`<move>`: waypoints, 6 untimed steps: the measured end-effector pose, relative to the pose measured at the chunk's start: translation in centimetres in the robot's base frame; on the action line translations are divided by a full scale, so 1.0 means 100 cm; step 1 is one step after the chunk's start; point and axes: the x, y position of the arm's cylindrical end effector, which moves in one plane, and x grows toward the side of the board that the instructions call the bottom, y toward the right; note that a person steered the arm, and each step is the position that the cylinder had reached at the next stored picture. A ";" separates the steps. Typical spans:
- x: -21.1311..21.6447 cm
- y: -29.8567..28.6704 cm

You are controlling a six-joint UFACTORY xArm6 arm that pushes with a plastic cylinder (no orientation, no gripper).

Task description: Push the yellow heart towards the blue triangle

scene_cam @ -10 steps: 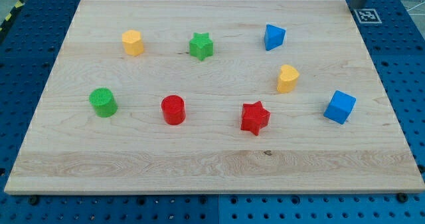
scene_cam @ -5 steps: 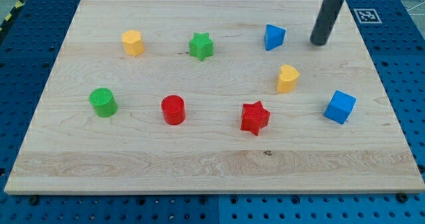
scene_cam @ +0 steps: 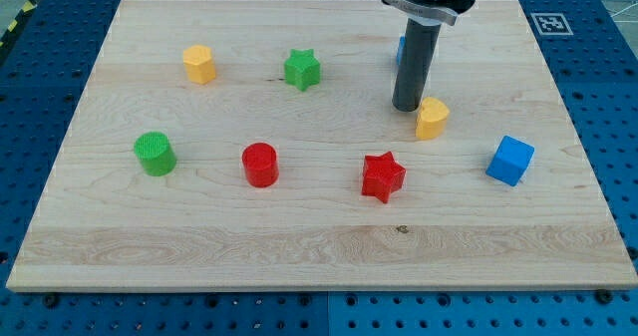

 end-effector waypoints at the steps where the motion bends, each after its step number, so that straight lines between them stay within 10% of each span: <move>1: 0.001 -0.011; 6: 0.062 -0.001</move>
